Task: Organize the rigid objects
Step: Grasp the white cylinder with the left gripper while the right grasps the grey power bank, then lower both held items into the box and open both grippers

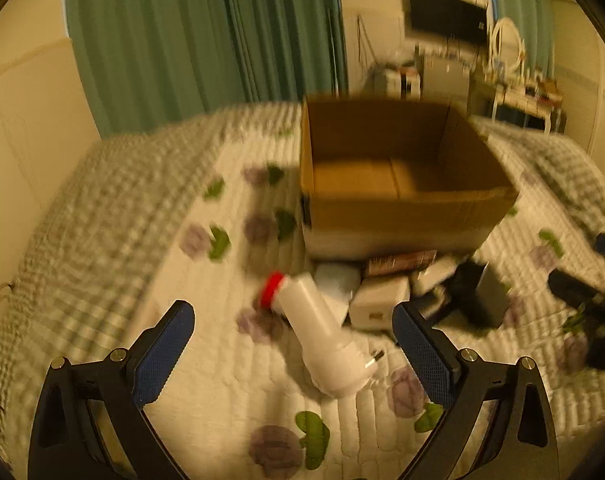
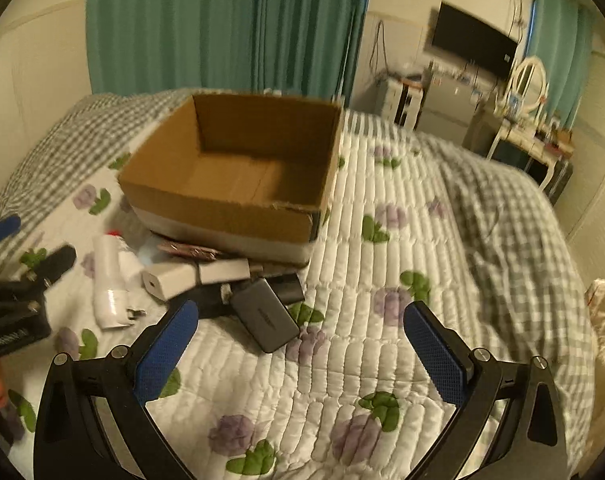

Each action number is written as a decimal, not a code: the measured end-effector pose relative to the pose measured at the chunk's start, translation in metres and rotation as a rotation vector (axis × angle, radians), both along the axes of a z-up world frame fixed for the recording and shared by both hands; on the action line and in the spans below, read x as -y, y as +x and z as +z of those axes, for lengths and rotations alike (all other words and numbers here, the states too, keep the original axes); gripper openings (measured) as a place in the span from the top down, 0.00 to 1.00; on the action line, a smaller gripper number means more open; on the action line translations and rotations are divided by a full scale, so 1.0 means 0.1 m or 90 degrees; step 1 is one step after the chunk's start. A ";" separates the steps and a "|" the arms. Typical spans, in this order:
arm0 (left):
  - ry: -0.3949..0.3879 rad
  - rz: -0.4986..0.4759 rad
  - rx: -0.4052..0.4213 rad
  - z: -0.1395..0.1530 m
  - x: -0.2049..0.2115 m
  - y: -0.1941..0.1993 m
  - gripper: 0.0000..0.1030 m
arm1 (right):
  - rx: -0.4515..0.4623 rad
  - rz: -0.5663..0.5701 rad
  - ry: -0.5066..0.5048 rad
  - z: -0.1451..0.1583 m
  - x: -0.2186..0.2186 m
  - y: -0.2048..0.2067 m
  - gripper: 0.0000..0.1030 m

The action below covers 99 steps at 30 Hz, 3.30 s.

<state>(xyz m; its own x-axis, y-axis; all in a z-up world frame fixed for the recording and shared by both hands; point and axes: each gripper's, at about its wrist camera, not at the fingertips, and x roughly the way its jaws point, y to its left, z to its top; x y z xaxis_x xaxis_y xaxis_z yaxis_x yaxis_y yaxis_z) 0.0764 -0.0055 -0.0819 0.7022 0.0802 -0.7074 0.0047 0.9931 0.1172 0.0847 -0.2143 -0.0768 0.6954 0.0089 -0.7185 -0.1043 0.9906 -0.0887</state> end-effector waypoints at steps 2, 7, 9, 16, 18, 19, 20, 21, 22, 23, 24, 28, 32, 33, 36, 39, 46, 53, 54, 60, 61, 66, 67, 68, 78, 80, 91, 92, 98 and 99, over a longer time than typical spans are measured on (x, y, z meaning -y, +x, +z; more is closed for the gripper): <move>0.000 0.009 -0.029 -0.17 0.01 0.10 0.03 | -0.019 -0.003 0.008 -0.11 0.04 0.09 0.00; -0.003 0.038 -0.065 -0.42 -0.01 0.27 0.06 | -0.067 0.025 0.019 -0.37 0.00 0.28 0.01; -0.009 0.035 -0.081 -0.50 -0.02 0.31 0.28 | -0.082 0.040 0.017 -0.45 -0.04 0.33 0.02; -0.052 0.000 -0.095 -0.54 -0.02 0.32 0.50 | -0.125 0.079 -0.004 -0.69 -0.24 0.55 0.08; -0.053 -0.010 -0.095 -0.51 0.02 0.30 0.56 | -0.138 0.082 -0.014 -0.77 -0.28 0.64 0.14; -0.052 -0.014 -0.093 -0.49 0.03 0.28 0.57 | -0.147 0.083 -0.015 -0.81 -0.29 0.67 0.17; -0.054 -0.019 -0.091 -0.47 0.04 0.27 0.58 | -0.155 0.082 -0.011 -0.85 -0.29 0.70 0.22; -0.058 -0.023 -0.088 -0.45 0.04 0.26 0.58 | -0.162 0.079 -0.007 -0.88 -0.29 0.71 0.30; -0.060 -0.027 -0.085 -0.42 0.04 0.25 0.59 | -0.163 0.078 -0.006 -0.88 -0.28 0.71 0.37; -0.061 -0.031 -0.080 -0.38 0.06 0.23 0.59 | -0.162 0.080 0.002 -0.88 -0.28 0.71 0.46; -0.061 -0.035 -0.074 -0.34 0.08 0.20 0.59 | -0.155 0.080 0.004 -0.87 -0.28 0.69 0.49; -0.067 -0.052 -0.052 -0.17 0.11 0.11 0.59 | -0.121 0.073 0.000 -0.76 -0.28 0.59 0.56; -0.061 -0.066 -0.021 0.05 0.15 0.00 0.59 | -0.086 0.068 0.029 -0.57 -0.23 0.47 0.58; -0.060 -0.069 -0.012 0.11 0.15 -0.02 0.59 | -0.075 0.065 0.030 -0.51 -0.23 0.43 0.58; -0.062 -0.079 0.008 0.28 0.18 -0.07 0.59 | -0.044 0.061 0.036 -0.26 -0.26 0.33 0.58; -0.051 -0.090 0.035 0.48 0.23 -0.08 0.59 | -0.015 0.069 0.049 0.07 -0.28 0.24 0.58; -0.058 -0.120 0.095 1.05 0.32 0.13 0.59 | 0.037 0.093 0.052 0.79 -0.31 0.24 0.58; -0.022 -0.122 0.126 1.30 0.44 0.66 0.59 | 0.065 0.091 0.041 1.21 -0.29 0.68 0.58; -0.019 -0.121 0.124 1.30 0.45 0.75 0.59 | 0.066 0.090 0.043 1.24 -0.28 0.76 0.58; -0.047 -0.129 0.064 1.03 0.50 1.39 0.59 | 0.046 0.080 0.040 1.14 -0.23 1.27 0.58; -0.047 -0.129 0.050 0.94 0.52 1.49 0.59 | 0.039 0.080 0.042 1.08 -0.22 1.35 0.58; -0.044 -0.129 -0.005 0.48 0.56 1.73 0.59 | 0.003 0.076 0.050 0.68 -0.18 1.70 0.58; -0.041 -0.130 -0.009 0.40 0.58 1.73 0.59 | -0.003 0.077 0.051 0.60 -0.16 1.74 0.58; -0.041 -0.132 -0.013 0.36 0.59 1.73 0.59 | -0.007 0.076 0.054 0.51 -0.13 1.78 0.58; -0.046 -0.119 0.000 0.31 0.57 1.79 0.46 | -0.019 0.091 0.065 0.23 -0.11 1.91 0.58; -0.053 -0.115 0.011 0.37 0.53 1.77 0.40 | -0.017 0.088 0.063 0.24 -0.12 1.90 0.58; -0.079 -0.126 0.055 0.75 0.30 1.33 0.39 | 0.023 0.043 0.090 0.47 -0.03 1.81 0.31; -0.080 -0.129 0.063 0.81 0.27 1.25 0.37 | 0.030 0.039 0.088 0.55 -0.02 1.75 0.31; -0.094 -0.109 0.085 1.05 0.03 0.78 0.28 | 0.052 0.031 0.070 0.83 -0.01 1.22 0.23; -0.095 -0.105 0.085 1.05 -0.01 0.72 0.24 | 0.053 0.033 0.071 0.84 -0.01 1.12 0.21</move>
